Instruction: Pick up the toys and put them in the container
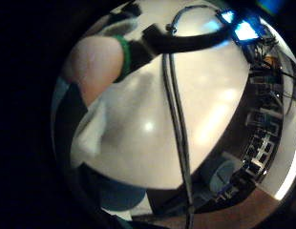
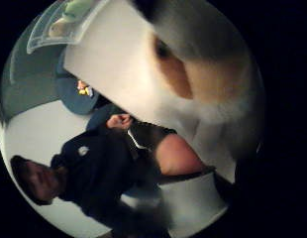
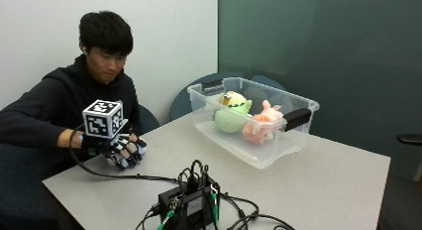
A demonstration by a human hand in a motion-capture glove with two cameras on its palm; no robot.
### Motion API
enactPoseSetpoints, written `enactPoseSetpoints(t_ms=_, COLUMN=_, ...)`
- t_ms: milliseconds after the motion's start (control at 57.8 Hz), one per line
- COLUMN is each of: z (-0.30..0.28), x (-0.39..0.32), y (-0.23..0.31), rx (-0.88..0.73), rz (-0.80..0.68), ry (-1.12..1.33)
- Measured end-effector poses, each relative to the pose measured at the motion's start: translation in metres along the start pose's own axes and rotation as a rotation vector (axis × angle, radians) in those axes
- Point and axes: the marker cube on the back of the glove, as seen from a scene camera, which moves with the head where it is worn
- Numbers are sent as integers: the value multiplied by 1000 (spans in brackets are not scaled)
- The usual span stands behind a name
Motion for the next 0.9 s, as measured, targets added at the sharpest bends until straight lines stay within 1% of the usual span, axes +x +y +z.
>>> enactPoseSetpoints(t_ms=69, z=7, x=4, y=-5, rx=130, rz=-10, ry=-51)
enactPoseSetpoints(t_ms=156, z=10, x=4, y=-11, rx=232, rz=-33, ry=-106)
enactPoseSetpoints(t_ms=277, z=2, x=-7, y=-22, rx=326, rz=-65, ry=-133)
enactPoseSetpoints(t_ms=381, z=-22, x=-21, y=-41, rx=355, rz=-65, ry=-136)
enactPoseSetpoints(t_ms=450, z=-54, x=-35, y=-57, rx=378, rz=-67, ry=-142)
enactPoseSetpoints(t_ms=537, z=-107, x=-64, y=-78, rx=471, rz=-91, ry=-114)
enactPoseSetpoints(t_ms=641, z=-179, x=-102, y=-106, rx=570, rz=-198, ry=-97)
enactPoseSetpoints(t_ms=762, z=-263, x=-130, y=-153, rx=684, rz=-274, ry=-29)
enactPoseSetpoints(t_ms=796, z=-282, x=-139, y=-169, rx=712, rz=-241, ry=-40)
enactPoseSetpoints(t_ms=848, z=-308, x=-155, y=-190, rx=735, rz=-174, ry=-160)
enactPoseSetpoints(t_ms=900, z=-323, x=-160, y=-215, rx=743, rz=-113, ry=-201)
